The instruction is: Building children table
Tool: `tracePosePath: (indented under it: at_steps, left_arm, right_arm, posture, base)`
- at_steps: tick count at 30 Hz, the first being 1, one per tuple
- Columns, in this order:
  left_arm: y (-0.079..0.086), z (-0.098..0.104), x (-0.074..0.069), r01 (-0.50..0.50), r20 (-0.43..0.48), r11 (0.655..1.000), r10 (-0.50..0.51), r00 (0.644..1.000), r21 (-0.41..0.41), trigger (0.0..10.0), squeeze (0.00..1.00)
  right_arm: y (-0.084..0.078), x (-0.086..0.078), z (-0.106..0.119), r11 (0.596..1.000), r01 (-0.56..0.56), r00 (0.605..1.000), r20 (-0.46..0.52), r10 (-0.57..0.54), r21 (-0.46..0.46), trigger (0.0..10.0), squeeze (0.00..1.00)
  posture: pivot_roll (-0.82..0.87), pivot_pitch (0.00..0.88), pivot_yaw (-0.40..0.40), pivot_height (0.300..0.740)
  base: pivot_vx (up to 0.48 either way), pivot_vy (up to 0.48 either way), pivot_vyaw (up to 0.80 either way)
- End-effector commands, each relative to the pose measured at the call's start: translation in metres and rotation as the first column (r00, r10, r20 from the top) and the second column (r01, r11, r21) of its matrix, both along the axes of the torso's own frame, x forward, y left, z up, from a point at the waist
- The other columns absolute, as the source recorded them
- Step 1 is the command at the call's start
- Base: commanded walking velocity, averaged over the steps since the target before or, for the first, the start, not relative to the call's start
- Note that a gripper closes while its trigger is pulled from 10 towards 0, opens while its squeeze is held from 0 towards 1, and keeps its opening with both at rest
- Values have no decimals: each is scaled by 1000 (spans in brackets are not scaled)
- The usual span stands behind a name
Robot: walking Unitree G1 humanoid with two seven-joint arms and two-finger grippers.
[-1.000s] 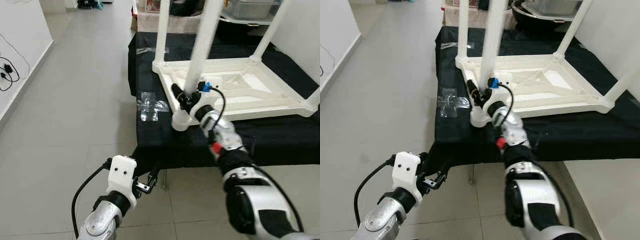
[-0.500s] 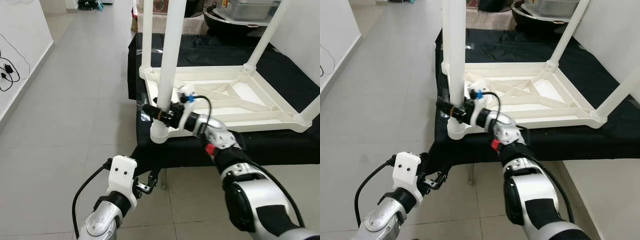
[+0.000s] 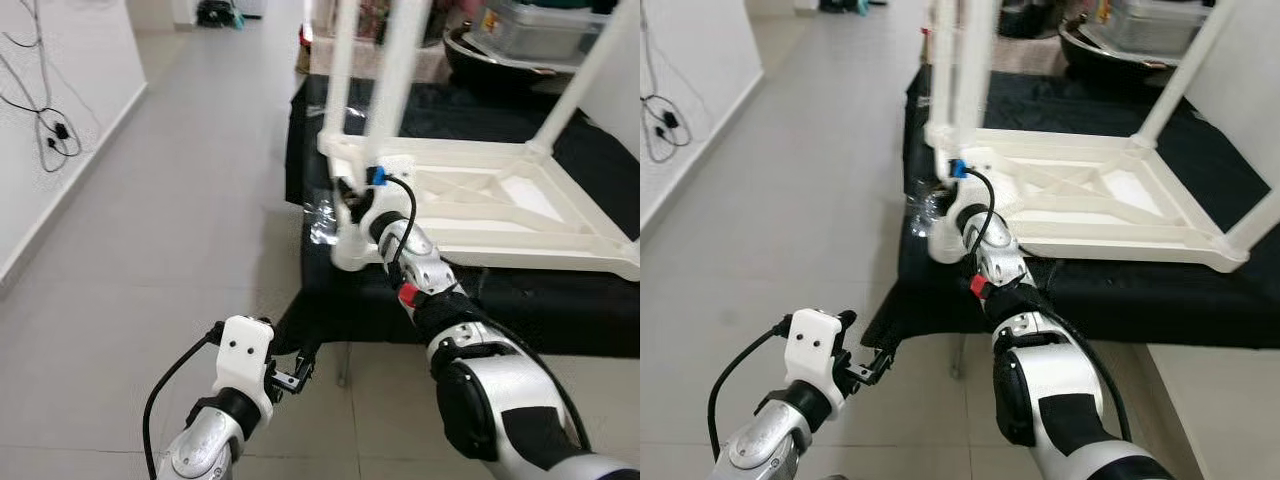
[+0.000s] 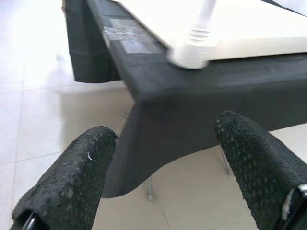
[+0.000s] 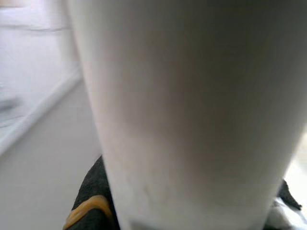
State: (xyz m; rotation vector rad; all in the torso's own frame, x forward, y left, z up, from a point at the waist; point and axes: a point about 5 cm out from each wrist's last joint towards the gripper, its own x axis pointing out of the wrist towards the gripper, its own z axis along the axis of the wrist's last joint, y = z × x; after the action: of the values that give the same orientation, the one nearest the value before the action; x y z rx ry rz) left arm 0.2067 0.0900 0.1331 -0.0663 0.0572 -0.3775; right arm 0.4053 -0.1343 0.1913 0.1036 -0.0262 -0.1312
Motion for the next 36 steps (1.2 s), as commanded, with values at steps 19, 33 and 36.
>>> tracePosePath:
  at_steps: [19, 33, 36]
  left_arm:
    - [-3, -3, 0, 11, -13, 1000, -11, 1000, -1, 10000, 0]
    - [-3, -2, 2, 5, -12, 1000, -5, 1000, -4, 10000, 0]
    - [-2, -2, 2, 2, -12, 1000, -2, 1000, -4, 10000, 0]
  right_arm:
    - [21, -3, 17, 917, -379, 916, 188, 354, 120, 10000, 0]
    - [39, -23, 13, 358, -933, 359, 84, 930, 17, 10000, 0]
    - [51, -25, 12, 297, -954, 296, 50, 954, -28, 10000, 0]
  posture:
    - [78, 93, -102, 740]
    - [85, 105, -110, 740]
    - [86, 108, -112, 740]
  base:
    - [0, 0, 0]
    - [0, 0, 0]
    - [0, 0, 0]
